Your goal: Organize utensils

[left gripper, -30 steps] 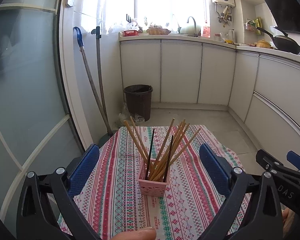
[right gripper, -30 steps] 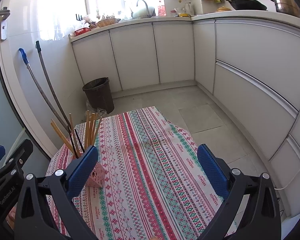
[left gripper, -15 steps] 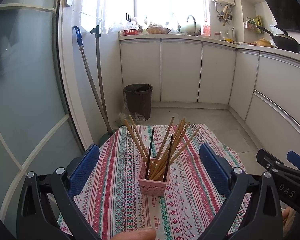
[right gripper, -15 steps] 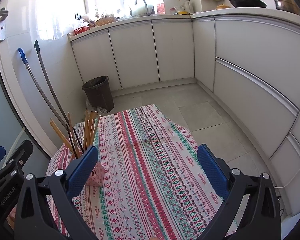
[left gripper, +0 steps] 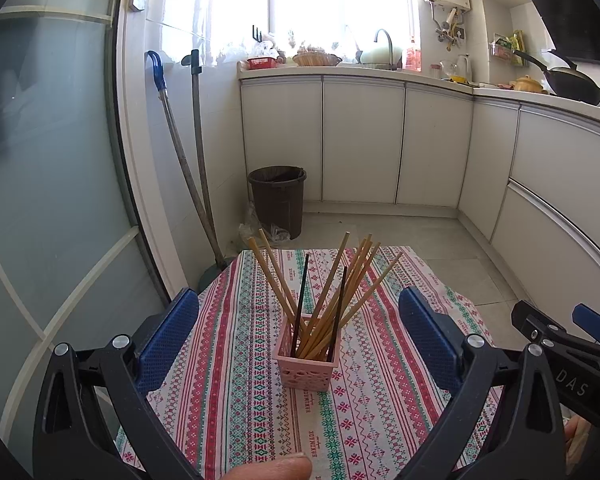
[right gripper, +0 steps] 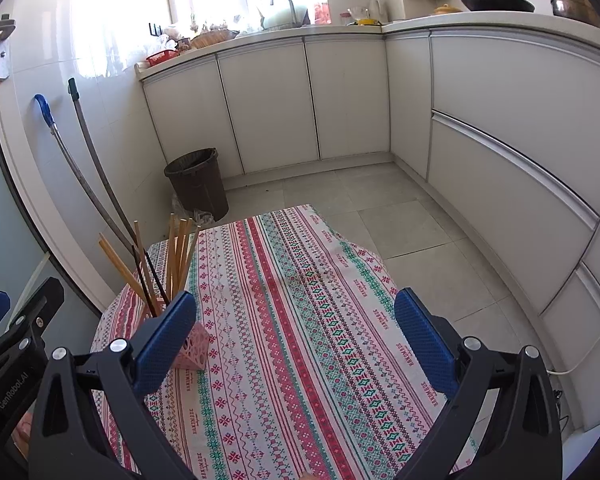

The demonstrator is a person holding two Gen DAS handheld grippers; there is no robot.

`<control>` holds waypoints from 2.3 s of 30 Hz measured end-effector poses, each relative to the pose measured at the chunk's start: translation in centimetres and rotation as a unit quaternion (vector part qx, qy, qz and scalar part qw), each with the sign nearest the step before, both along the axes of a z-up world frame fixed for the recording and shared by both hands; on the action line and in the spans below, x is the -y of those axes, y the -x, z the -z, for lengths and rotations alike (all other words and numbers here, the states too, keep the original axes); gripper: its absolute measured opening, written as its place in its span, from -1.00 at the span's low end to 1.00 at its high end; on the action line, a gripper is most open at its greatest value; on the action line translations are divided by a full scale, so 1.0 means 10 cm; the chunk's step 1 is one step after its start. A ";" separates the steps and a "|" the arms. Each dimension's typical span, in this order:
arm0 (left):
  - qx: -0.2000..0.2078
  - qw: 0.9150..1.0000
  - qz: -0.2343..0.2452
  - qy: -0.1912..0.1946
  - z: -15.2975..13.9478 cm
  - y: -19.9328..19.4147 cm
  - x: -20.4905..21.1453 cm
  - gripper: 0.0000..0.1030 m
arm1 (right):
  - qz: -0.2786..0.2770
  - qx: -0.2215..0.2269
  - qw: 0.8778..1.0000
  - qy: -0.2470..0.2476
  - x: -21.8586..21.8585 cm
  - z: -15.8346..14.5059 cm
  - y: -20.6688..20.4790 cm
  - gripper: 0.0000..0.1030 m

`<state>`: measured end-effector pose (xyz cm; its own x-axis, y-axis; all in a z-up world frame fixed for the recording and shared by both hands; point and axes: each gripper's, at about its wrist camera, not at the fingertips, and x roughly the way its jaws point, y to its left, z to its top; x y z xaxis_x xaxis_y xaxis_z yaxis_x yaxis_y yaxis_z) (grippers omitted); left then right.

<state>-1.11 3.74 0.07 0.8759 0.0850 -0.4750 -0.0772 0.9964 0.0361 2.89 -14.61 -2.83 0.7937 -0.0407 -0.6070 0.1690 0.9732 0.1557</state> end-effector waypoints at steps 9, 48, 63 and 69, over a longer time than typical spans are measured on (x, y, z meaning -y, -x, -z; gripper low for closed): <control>-0.002 1.000 0.000 0.000 0.02 -0.01 -0.02 0.86 | 0.000 -0.004 1.000 -0.004 0.01 0.01 -0.01 0.88; -0.005 1.000 0.001 -0.013 0.04 -0.02 0.04 0.83 | -0.006 -0.016 1.000 0.002 -0.03 0.09 -0.04 0.88; -0.011 1.000 0.017 -0.002 0.07 -0.04 0.04 0.60 | -0.005 -0.018 1.000 0.001 -0.02 0.11 -0.04 0.88; -0.006 1.000 0.006 0.002 0.02 -0.01 0.03 0.86 | -0.001 -0.019 1.000 -0.001 -0.01 0.10 -0.04 0.88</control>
